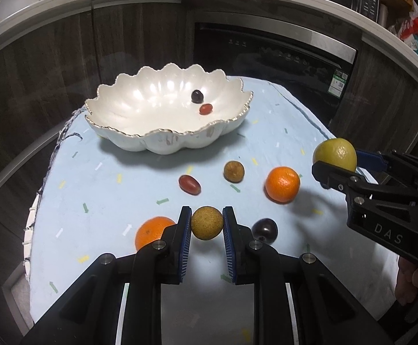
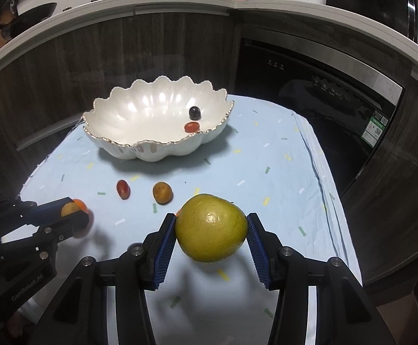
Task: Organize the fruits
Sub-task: 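Carry both fruits over the white bowl and open both tools to release them, then withdraw both open tools from the bowl back toward the remaining fruits, then grasp the dark red-black cherry with the left tool while the right tool grasps the blueberry, then carry both fruits over the white bowl and open both tools to drop them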
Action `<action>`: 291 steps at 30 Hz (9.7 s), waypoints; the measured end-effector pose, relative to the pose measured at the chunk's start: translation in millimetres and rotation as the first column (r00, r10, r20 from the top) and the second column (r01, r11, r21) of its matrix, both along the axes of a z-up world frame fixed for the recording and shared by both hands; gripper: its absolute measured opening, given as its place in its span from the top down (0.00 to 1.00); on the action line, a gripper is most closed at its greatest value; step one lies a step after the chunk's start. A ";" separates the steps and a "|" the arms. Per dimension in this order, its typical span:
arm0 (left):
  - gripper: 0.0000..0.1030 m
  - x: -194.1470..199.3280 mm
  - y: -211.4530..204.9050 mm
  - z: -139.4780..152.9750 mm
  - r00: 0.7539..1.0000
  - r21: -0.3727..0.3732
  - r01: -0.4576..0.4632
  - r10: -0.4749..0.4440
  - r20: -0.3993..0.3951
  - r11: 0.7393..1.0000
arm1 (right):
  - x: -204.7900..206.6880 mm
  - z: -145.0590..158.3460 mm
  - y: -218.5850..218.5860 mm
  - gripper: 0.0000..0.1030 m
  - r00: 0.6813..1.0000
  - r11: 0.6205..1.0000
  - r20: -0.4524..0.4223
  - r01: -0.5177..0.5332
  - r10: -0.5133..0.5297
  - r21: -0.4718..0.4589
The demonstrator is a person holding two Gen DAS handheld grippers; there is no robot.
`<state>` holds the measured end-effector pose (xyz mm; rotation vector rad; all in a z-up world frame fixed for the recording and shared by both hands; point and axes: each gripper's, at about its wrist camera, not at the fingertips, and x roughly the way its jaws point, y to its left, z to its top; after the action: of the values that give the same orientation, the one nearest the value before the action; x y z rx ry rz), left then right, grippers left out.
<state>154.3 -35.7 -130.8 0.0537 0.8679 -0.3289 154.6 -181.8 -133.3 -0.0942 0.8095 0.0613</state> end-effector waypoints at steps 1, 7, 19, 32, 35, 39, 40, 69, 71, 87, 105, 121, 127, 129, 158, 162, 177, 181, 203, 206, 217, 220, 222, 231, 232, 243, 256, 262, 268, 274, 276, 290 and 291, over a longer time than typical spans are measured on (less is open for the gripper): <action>0.78 1.1 1.5 1.2 1.000 -0.003 -0.005 0.005 0.000 1.000 | 0.8 0.8 0.9 0.51 1.000 1.000 -0.001 -0.002 0.002 0.002; 0.78 11.8 8.4 11.9 0.999 -0.010 -0.038 0.038 0.008 0.999 | 7.1 6.5 6.3 0.51 1.000 1.000 0.001 -0.013 0.013 0.013; 0.78 41.3 26.4 27.9 0.996 -0.013 -0.087 0.087 0.029 0.996 | 31.7 24.8 24.8 0.51 0.999 0.999 0.038 -0.038 0.037 0.022; 0.78 83.0 42.8 42.4 0.990 -0.019 -0.130 0.131 0.043 0.991 | 71.4 41.8 42.1 0.51 0.996 0.998 0.077 -0.054 0.050 0.044; 0.78 92.9 46.8 43.5 0.989 -0.021 -0.138 0.139 0.041 0.990 | 81.1 43.3 44.1 0.51 0.996 0.997 0.076 -0.054 0.050 0.052; 0.78 104.5 49.3 43.9 0.989 -0.016 -0.144 0.145 0.041 0.989 | 94.2 43.0 46.3 0.51 0.997 0.997 0.069 -0.051 0.047 0.060; 0.78 107.5 49.6 43.9 0.989 -0.014 -0.144 0.144 0.041 0.989 | 98.1 42.5 47.3 0.51 0.997 0.997 0.065 -0.050 0.046 0.063; 0.75 162.2 50.6 13.0 0.987 0.014 -0.151 0.152 -0.054 0.988 | 151.1 9.1 59.5 0.51 0.996 0.993 -0.061 -0.053 0.060 0.102; 0.68 162.4 50.8 12.5 0.987 0.017 -0.151 0.152 -0.054 0.988 | 151.9 7.3 60.7 0.51 0.996 0.993 -0.068 -0.057 0.064 0.099; 0.20 147.7 62.2 17.3 0.976 0.040 -0.212 0.214 -0.035 0.976 | 138.8 23.5 61.7 0.17 0.999 0.998 0.018 -0.028 0.028 0.047; 0.20 120.5 54.2 25.7 0.980 0.041 -0.195 0.196 -0.022 0.980 | 116.8 32.6 48.2 0.17 1.000 0.998 0.023 0.001 -0.003 0.066; 0.20 88.2 42.9 31.9 0.984 0.044 -0.180 0.181 -0.005 0.983 | 85.8 38.0 33.3 0.17 0.999 0.997 0.031 0.029 -0.032 0.072; 0.20 76.9 37.7 30.8 0.985 0.057 -0.172 0.172 0.005 0.984 | 71.9 35.6 26.0 0.17 0.999 0.997 0.028 0.043 -0.045 0.069; 0.20 72.6 35.4 30.1 0.986 0.059 -0.167 0.166 0.007 0.984 | 68.2 34.5 23.2 0.17 0.998 0.997 0.026 0.047 -0.049 0.066; 0.20 23.6 -12.4 8.1 0.996 0.047 -0.085 0.085 -0.003 0.995 | 14.6 15.4 -19.8 0.17 0.995 0.994 -0.004 0.099 -0.099 0.046; 0.20 19.0 -20.1 5.4 0.997 0.049 -0.076 0.076 -0.001 0.996 | 10.4 9.5 -26.2 0.17 0.995 0.994 -0.009 0.102 -0.102 0.036; 0.20 7.5 -44.3 -6.5 1.000 0.031 -0.015 0.015 -0.010 0.999 | 2.8 -11.5 -54.4 0.17 0.990 0.989 -0.033 0.141 -0.140 0.046; 0.20 5.7 -49.5 -10.1 1.000 0.037 -0.003 0.003 -0.006 0.999 | 1.9 -17.0 -59.6 0.17 0.989 0.988 -0.033 0.147 -0.145 0.047; 0.49 3.7 -70.0 -39.5 0.997 0.087 0.074 -0.071 -0.041 0.993 | 9.9 -50.9 -66.9 0.35 0.992 0.993 -0.052 0.115 -0.113 0.039; 0.50 5.0 -69.0 -45.0 0.996 0.076 0.079 -0.075 -0.056 0.994 | 13.4 -56.9 -68.4 0.40 0.991 0.992 -0.067 0.116 -0.113 0.042; 0.60 4.7 -70.2 -53.4 0.993 0.050 0.105 -0.102 -0.060 0.993 | 21.3 -71.1 -69.5 0.49 0.987 0.991 -0.107 0.125 -0.120 0.047; 0.65 3.4 -71.2 -53.7 0.992 0.048 0.114 -0.112 -0.053 0.992 | 21.4 -71.5 -69.2 0.51 0.987 0.991 -0.105 0.127 -0.121 0.047; 0.68 3.4 -71.9 -53.6 0.992 0.048 0.120 -0.118 -0.051 0.992 | 21.4 -71.5 -68.9 0.57 0.987 0.991 -0.101 0.130 -0.126 0.039; 0.73 3.8 -71.7 -53.4 0.991 0.054 0.123 -0.120 -0.054 0.991 | 20.8 -70.4 -65.5 0.77 0.989 0.992 -0.094 0.119 -0.116 0.027; 0.73 4.0 -71.6 -53.2 0.991 0.056 0.121 -0.118 -0.055 0.991 | 20.7 -70.2 -66.1 0.77 0.988 0.992 -0.096 0.122 -0.118 0.031; 0.73 5.2 -66.9 -42.7 0.994 0.053 0.100 -0.098 -0.043 0.994 | 19.4 -61.4 -67.2 0.77 0.987 0.990 -0.093 0.132 -0.127 0.049; 0.73 13.1 -46.1 -21.7 0.999 0.026 0.035 -0.034 -0.032 0.999 | 20.0 -32.9 -52.1 0.77 0.994 0.994 -0.050 0.100 -0.098 0.044; 0.73 21.4 -30.2 -10.9 1.000 0.011 -0.014 0.014 -0.020 1.000 | 26.8 -15.4 -38.6 0.77 0.997 0.996 -0.021 0.073 -0.072 0.048; 0.73 32.4 -11.5 -0.3 0.998 0.006 -0.066 0.066 -0.002 0.998 | 34.5 -1.7 -21.7 0.77 0.999 0.998 0.005 0.040 -0.040 0.055; 0.73 45.2 8.5 13.6 0.993 -0.010 -0.113 0.114 0.019 0.993 | 41.3 10.4 -4.7 0.77 1.000 0.998 0.025 0.004 -0.005 0.058; 0.73 49.5 12.6 18.8 0.992 -0.013 -0.124 0.124 0.030 0.992 | 44.5 13.8 0.2 0.77 1.000 0.998 0.029 -0.007 0.006 0.059; 0.73 83.1 39.9 36.1 0.984 -0.011 -0.170 0.170 0.052 0.985 | 76.6 40.3 31.7 0.77 0.996 0.996 0.081 -0.040 0.034 0.074; 0.73 85.8 41.5 36.5 0.984 -0.010 -0.171 0.171 0.052 0.985 | 77.8 40.7 32.6 0.77 0.996 0.996 0.083 -0.042 0.036 0.074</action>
<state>240.1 5.8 -94.3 -0.0176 0.8134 -0.1680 232.4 -149.2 -92.6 -0.0404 0.7235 0.1239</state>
